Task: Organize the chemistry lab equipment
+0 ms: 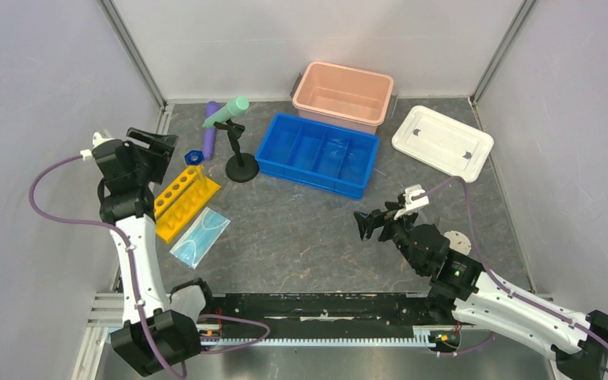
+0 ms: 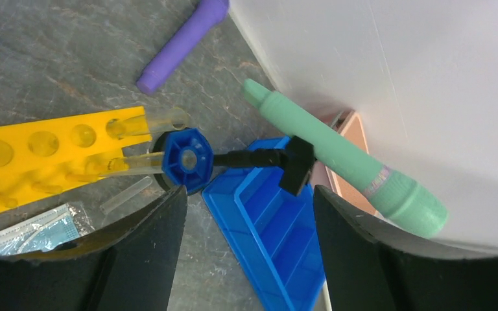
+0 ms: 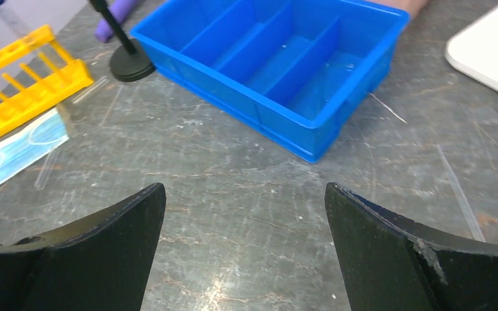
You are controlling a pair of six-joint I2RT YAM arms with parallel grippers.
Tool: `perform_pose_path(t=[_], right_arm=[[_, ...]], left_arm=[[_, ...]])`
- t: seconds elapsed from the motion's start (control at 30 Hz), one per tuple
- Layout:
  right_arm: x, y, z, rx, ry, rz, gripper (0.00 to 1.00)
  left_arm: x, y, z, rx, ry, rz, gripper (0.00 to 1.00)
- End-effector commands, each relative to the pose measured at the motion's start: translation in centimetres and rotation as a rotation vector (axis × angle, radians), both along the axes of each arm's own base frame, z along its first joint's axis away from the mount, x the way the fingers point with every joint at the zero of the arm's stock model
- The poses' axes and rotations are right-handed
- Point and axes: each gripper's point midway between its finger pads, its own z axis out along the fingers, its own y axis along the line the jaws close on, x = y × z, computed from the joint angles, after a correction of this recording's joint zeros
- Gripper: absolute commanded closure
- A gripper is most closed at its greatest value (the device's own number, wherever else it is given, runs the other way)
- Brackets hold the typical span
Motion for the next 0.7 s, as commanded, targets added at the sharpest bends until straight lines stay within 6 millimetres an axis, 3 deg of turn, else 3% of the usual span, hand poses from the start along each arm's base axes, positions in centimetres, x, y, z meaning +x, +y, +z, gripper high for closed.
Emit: perform_pose_path(t=[0.0, 0.13, 0.33, 0.5, 0.6, 0.67], right_arm=[[0.6, -2.6, 0.1, -0.021, 0.068, -0.160, 0.01], [1.1, -4.1, -0.4, -0.098, 0.067, -0.233, 0.02], [1.8, -4.4, 0.0, -0.266, 0.032, -0.229, 0.01], [2.6, -4.5, -0.8, -0.440, 0.080, -0.234, 0.01], [3.9, -4.7, -2.1, -0.506, 0.146, -0.230, 0.01], [5.2, -5.1, -3.3, -0.514, 0.212, -0.219, 0.06]], left_arm=[[-0.9, -1.6, 2.8, 0.204, 0.021, -0.094, 0.23], [-1.3, -5.1, 4.9, 0.278, -0.024, -0.235, 0.24], [-3.1, -11.1, 5.3, 0.334, -0.087, -0.483, 0.25], [-5.8, -17.5, 3.1, 0.351, -0.124, -0.778, 0.25], [-7.1, -20.3, 0.8, 0.346, -0.136, -0.911, 0.26], [-7.7, -21.6, -1.0, 0.347, -0.125, -0.978, 0.26]])
